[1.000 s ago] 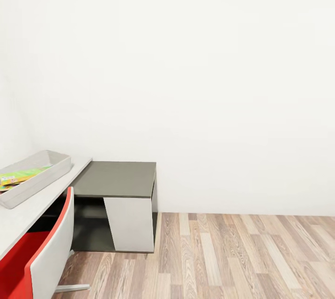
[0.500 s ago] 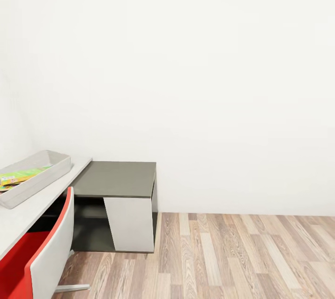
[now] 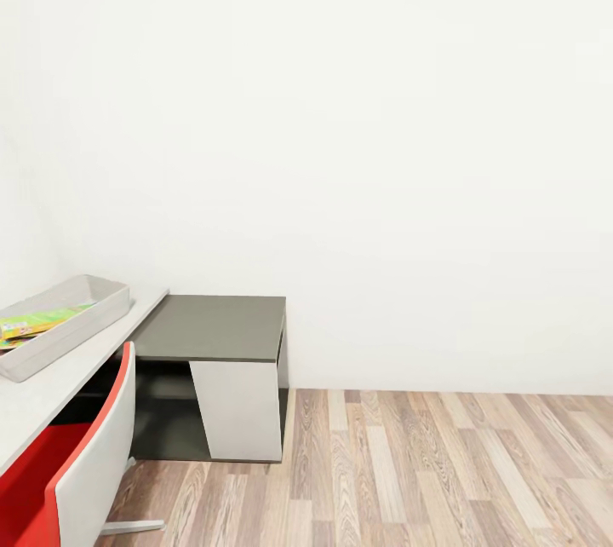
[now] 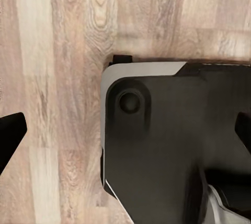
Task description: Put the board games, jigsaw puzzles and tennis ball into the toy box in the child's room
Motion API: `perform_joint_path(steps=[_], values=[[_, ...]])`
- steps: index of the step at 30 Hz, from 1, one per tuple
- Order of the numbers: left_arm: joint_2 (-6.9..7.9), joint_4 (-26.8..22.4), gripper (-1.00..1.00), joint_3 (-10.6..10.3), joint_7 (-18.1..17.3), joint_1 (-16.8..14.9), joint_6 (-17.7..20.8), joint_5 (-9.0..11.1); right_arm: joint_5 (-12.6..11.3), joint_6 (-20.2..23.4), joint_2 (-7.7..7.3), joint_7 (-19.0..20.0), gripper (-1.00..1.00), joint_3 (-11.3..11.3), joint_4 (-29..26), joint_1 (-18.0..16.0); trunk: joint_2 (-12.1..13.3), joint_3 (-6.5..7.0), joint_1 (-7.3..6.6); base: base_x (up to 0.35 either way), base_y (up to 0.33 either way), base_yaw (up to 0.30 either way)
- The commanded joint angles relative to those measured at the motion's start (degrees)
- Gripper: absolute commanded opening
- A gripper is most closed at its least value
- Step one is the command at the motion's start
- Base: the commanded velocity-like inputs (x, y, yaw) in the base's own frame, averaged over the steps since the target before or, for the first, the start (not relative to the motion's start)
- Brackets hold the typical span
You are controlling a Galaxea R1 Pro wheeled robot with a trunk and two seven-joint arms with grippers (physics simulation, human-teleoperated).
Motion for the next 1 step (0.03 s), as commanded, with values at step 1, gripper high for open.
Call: perform_joint_path(steps=[1], values=[[0.04, -0.04, 1.00, 0.47, -0.21, 0.00, 0.14, -0.53, 0.62, -0.19, -0.05, -0.12, 1.00, -0.49, 0.09, -0.03, -0.04, -0.02, 0.02, 0.000, 0.000, 0.000]])
